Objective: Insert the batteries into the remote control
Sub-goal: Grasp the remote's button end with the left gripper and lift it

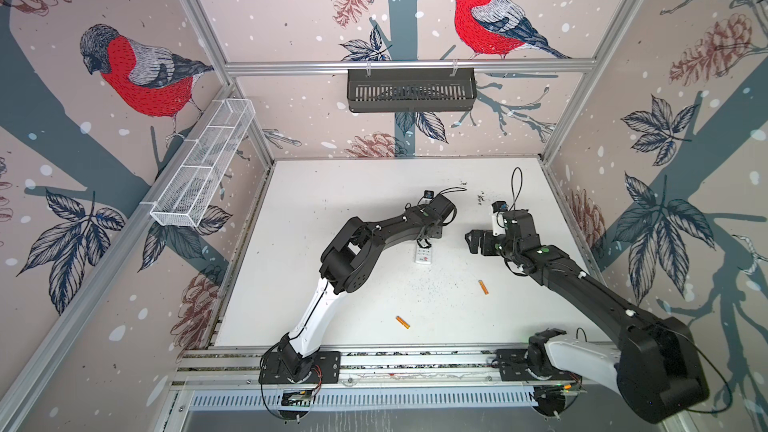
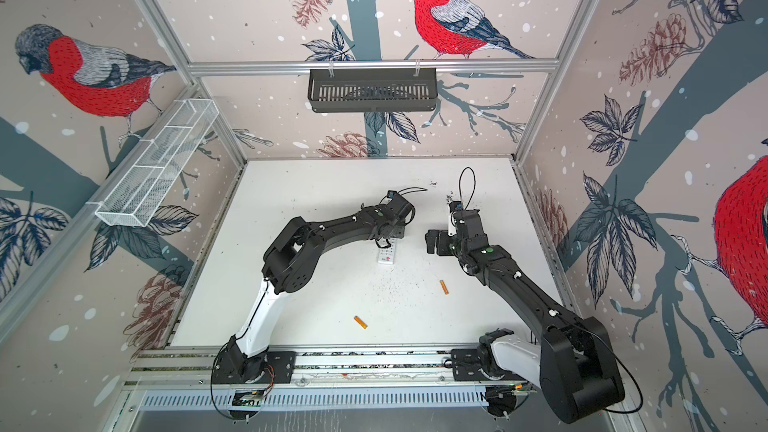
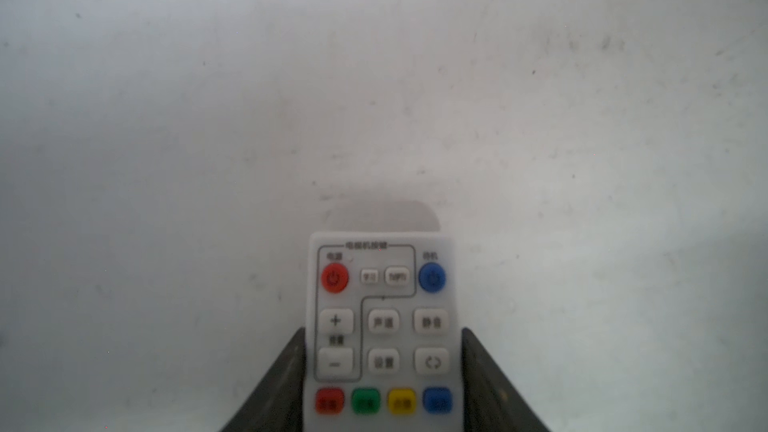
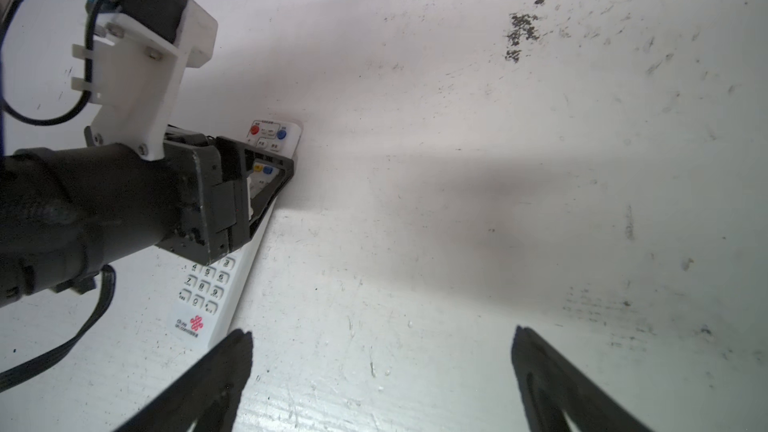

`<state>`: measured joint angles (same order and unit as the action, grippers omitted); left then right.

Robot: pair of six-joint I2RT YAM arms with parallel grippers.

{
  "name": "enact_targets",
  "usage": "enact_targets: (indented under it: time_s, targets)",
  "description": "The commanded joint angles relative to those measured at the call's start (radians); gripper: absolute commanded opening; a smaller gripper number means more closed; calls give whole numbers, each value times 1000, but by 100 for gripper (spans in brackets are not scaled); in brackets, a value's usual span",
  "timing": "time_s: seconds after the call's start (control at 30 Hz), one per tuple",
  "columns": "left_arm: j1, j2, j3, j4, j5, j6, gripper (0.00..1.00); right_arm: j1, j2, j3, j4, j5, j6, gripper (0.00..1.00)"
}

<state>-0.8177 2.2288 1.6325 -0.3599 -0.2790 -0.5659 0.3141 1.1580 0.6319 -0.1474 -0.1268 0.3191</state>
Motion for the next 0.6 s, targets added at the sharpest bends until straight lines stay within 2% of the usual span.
enact_targets:
  time_s: [0.0, 0.07, 0.23, 0.33, 0.47, 0.57]
  targets:
    - [12, -138, -155, 218, 104, 98, 50, 2, -2, -27, 91, -112, 6, 99]
    - [31, -263, -298, 367, 207, 144, 50, 2, -11, -53, 147, -191, 7, 99]
    - [109, -543, -622, 689, 493, 171, 50, 25, -28, -105, 311, -423, 6, 100]
    - [154, -700, -807, 885, 649, 157, 50, 86, -41, -125, 431, -521, 6, 100]
    - [201, -878, -1002, 1125, 751, 81, 50, 233, -44, -112, 532, -578, -30, 99]
    - [229, -979, -1082, 1242, 827, 16, 50, 317, -17, -101, 617, -617, -21, 99]
